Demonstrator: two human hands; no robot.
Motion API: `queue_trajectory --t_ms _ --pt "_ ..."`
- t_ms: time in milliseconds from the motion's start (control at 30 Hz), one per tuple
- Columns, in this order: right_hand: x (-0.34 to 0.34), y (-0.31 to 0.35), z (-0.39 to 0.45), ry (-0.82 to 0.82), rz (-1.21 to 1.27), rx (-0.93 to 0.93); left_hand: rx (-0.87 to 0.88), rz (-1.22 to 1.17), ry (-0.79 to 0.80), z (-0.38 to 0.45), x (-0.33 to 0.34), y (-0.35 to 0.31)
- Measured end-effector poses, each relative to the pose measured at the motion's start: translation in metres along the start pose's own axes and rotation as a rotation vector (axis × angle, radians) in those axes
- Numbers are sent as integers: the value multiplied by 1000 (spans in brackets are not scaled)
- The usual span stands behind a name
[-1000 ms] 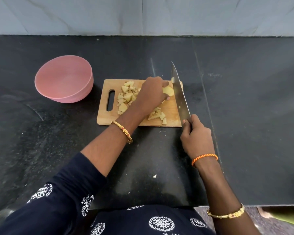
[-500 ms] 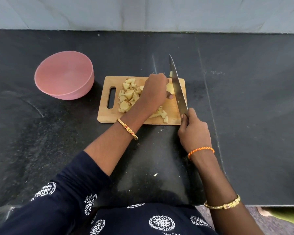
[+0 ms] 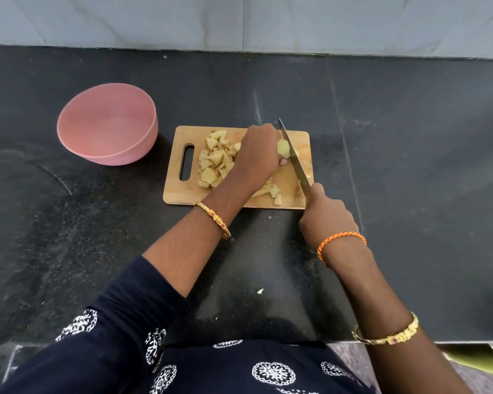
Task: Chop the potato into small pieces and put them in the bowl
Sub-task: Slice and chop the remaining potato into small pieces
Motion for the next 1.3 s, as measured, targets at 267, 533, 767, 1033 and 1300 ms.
queue_trajectory --t_ms 267,533,767,1033,1300 --pt "-17 -19 -28 -21 209 -27 77 56 47 0 5 -4" --pt "-6 3 -9 -114 330 -106 94 78 -7 -1 0 -1" --pt "1 11 -4 -130 256 -85 46 18 -12 0 -1 6" --pt "7 21 -11 -94 137 9 28 0 -12 -1 -1 8" --pt "11 6 -25 -3 90 64 36 20 5 0 0 6"
Point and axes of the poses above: each hand's wrist, its own z-axis towards the middle knuckle, its own x-axis out of the palm, y = z × x, the point moved 9 cm from there along z, towards the middle knuckle, and after that the axes turned 14 degrees about z, right-handed, at the moved point
